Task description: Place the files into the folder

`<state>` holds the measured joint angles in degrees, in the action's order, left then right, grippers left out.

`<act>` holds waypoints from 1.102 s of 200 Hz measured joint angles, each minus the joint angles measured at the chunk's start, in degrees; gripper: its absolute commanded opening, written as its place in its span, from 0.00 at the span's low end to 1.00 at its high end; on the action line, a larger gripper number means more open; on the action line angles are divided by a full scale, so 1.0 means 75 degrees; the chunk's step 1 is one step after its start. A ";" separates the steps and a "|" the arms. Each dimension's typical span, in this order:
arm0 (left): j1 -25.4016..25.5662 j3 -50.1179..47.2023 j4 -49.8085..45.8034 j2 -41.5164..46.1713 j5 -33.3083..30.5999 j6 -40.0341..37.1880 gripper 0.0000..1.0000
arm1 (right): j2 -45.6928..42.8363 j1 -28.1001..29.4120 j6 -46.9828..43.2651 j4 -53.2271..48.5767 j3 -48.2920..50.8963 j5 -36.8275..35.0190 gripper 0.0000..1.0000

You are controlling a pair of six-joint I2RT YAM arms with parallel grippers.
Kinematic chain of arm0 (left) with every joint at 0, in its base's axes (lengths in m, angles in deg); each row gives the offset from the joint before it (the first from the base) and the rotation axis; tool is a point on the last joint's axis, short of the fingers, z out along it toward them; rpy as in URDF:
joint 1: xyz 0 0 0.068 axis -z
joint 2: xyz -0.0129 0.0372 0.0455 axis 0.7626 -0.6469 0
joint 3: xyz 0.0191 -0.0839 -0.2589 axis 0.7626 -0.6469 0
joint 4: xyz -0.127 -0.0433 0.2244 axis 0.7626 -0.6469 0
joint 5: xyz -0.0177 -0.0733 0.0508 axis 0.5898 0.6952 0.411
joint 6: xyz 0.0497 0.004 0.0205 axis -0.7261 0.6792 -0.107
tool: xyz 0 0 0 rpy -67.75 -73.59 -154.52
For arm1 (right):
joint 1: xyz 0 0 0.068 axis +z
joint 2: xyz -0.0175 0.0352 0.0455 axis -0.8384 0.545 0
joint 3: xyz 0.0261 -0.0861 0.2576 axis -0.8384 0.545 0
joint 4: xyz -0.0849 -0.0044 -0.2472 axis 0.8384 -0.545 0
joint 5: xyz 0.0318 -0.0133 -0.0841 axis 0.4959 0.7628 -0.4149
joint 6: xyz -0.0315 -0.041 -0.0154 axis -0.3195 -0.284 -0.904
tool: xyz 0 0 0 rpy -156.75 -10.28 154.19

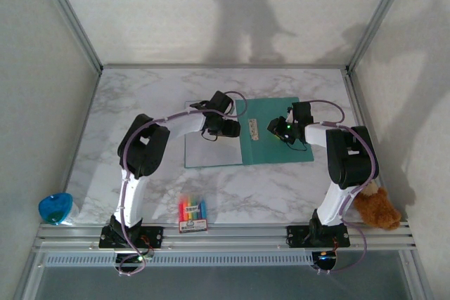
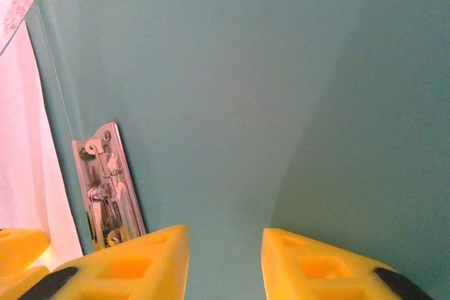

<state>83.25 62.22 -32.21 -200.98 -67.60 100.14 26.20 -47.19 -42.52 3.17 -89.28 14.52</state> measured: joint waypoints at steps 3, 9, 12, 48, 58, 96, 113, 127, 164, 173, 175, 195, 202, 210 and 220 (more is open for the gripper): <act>-0.0003 0.0000 0.0000 -0.0003 -0.0003 0.0000 0.63 | 0.0009 0.0000 0.0000 0.0006 -0.0003 0.0000 0.33; -0.0012 0.0000 0.0003 0.0000 -0.0006 0.0000 0.63 | 0.0012 0.0000 0.0000 0.0006 -0.0009 0.0003 0.33; -0.0017 0.0000 0.0000 0.0000 -0.0006 0.0000 0.63 | 0.0015 0.0000 0.0000 0.0003 -0.0015 0.0003 0.33; -0.0038 0.0000 0.0003 0.0003 0.0029 0.0003 0.63 | 0.0026 0.0000 0.0000 0.0003 -0.0023 0.0003 0.33; -0.0038 0.0000 0.0003 0.0009 0.0035 0.0003 0.63 | 0.0026 0.0000 0.0000 0.0003 -0.0026 0.0006 0.33; -0.0047 0.0000 -0.0023 0.0047 0.0093 -0.0003 0.64 | 0.0026 0.0000 0.0026 0.0003 -0.0026 0.0023 0.33; -0.0055 0.0000 -0.0085 0.0102 0.0114 -0.0003 0.66 | 0.0026 0.0000 0.0058 0.0006 -0.0026 0.0026 0.33; -0.0055 0.0009 -0.0175 0.0201 0.0117 -0.0003 0.68 | 0.0026 0.0000 0.0111 0.0015 -0.0026 0.0061 0.33; -0.0061 0.0251 -0.0335 0.0458 0.0070 -0.0006 0.73 | 0.0026 0.0000 0.0254 0.0251 0.0093 0.0149 0.33; -0.0061 0.0289 -0.0338 0.0542 0.0023 -0.0003 0.73 | 0.0020 0.0000 0.0289 0.0373 0.0152 0.0175 0.33; -0.0061 0.0294 -0.0338 0.0560 0.0006 -0.0003 0.73 | 0.0015 0.0000 0.0312 0.0402 0.0172 0.0181 0.33; -0.0061 0.0297 -0.0338 0.0801 -0.0090 0.0023 0.76 | -0.0032 0.0003 0.0463 0.0694 0.0350 0.0216 0.33; -0.0061 0.0294 -0.0326 0.0892 -0.0122 0.0044 0.77 | -0.0055 0.0015 0.0513 0.0796 0.0414 0.0224 0.33; -0.0061 0.0280 -0.0312 0.1003 -0.0187 0.0061 0.78 | -0.0099 0.0038 0.0595 0.0895 0.0504 0.0224 0.33; -0.0061 0.0236 -0.0251 0.1134 -0.0271 0.0096 0.80 | -0.0163 0.0073 0.0656 0.0988 0.0621 0.0224 0.33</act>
<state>82.79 63.99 -34.09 -192.48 -69.63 100.86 24.98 -46.65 -37.60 10.58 -84.62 16.21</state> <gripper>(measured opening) 0.780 0.330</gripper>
